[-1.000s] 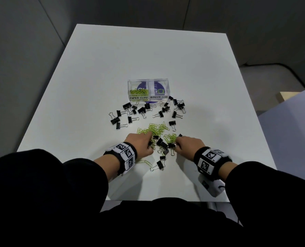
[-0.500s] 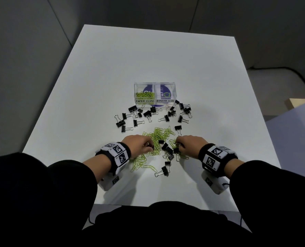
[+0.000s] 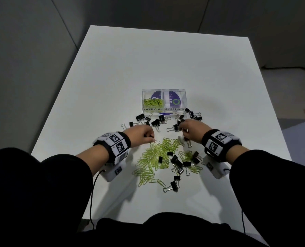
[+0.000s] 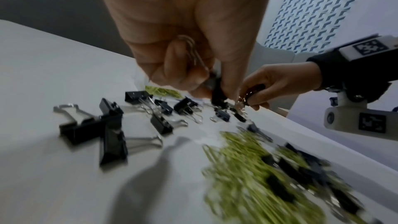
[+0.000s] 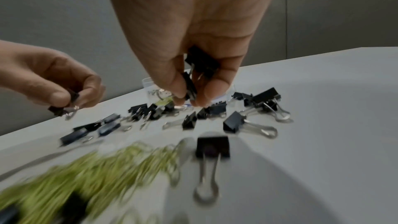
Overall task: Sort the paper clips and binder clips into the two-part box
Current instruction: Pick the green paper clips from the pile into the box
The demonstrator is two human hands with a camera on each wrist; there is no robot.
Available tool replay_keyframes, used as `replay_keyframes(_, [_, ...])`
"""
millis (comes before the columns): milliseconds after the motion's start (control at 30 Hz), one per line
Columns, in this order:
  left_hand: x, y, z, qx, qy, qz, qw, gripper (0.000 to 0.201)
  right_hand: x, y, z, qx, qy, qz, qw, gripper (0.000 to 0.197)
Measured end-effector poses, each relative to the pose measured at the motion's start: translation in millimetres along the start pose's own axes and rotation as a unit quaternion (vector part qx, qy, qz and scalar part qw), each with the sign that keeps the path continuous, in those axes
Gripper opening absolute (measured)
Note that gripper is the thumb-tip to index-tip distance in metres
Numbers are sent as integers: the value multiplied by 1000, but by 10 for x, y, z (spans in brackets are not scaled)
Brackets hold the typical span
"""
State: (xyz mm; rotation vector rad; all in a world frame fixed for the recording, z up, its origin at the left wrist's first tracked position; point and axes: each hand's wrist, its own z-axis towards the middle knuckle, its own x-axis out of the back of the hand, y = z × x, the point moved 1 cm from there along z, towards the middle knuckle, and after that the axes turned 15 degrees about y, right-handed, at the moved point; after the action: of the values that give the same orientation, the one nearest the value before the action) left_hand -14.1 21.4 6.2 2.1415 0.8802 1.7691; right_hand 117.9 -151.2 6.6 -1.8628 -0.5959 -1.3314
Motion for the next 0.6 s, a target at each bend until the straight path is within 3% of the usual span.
replay_keyframes(200, [135, -101, 520, 67, 83, -22, 994, 19, 26, 20, 544, -66, 47, 29, 996, 28])
replay_keyframes(333, [73, -72, 615, 47, 69, 45, 995, 28, -53, 8, 556, -53, 33, 46, 997, 42])
replay_keyframes(433, [54, -9, 526, -11, 104, 116, 988, 33, -65, 29, 385, 3, 74, 1, 997, 47])
replay_keyframes(500, [-28, 50, 395, -67, 82, 128, 986, 28, -59, 10, 180, 60, 94, -30, 993, 42])
replay_keyframes(600, [-287, 153, 110, -133, -16, 146, 980, 29, -124, -73, -232, 151, -5, -34, 988, 42])
